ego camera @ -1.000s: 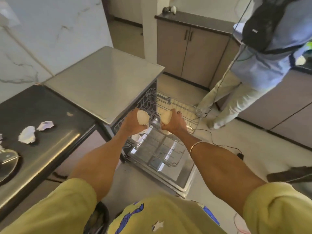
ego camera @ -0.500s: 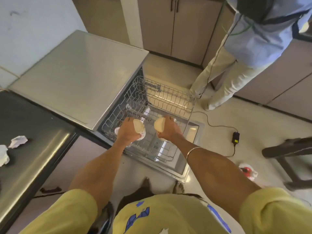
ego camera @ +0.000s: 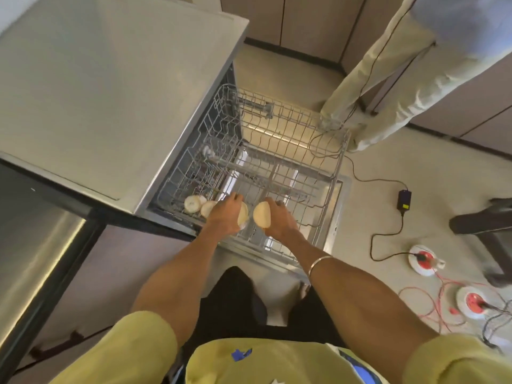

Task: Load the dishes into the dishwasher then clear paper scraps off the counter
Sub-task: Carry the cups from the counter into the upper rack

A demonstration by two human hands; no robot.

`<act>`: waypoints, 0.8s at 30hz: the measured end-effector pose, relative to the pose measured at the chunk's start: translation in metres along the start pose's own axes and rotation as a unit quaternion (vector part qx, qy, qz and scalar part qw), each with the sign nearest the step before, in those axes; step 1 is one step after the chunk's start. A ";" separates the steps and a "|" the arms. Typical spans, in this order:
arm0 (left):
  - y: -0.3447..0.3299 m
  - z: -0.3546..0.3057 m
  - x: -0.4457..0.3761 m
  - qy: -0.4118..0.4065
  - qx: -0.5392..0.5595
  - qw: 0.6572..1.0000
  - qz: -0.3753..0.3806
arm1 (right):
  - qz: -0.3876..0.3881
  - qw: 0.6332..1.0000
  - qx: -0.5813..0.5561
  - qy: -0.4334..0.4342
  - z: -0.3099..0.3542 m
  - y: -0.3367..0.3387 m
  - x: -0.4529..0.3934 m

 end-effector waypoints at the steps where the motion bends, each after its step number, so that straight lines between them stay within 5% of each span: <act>1: -0.007 0.000 -0.003 -0.004 -0.005 1.000 0.006 | 0.003 1.000 -0.001 0.004 -0.001 -0.008 -0.004; 24: -0.037 0.005 -0.022 -0.007 -0.067 0.985 0.157 | 0.073 0.997 0.025 0.026 -0.014 -0.058 -0.007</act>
Point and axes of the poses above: each hand's wrist, its own x-axis away from the middle knuckle, its own y-axis out of the back of the hand, z = x × y, the point moved 9 cm from there along -x, towards the middle knuckle, and after that the axes turned 7 degrees about -x, right-handed, at the moved point
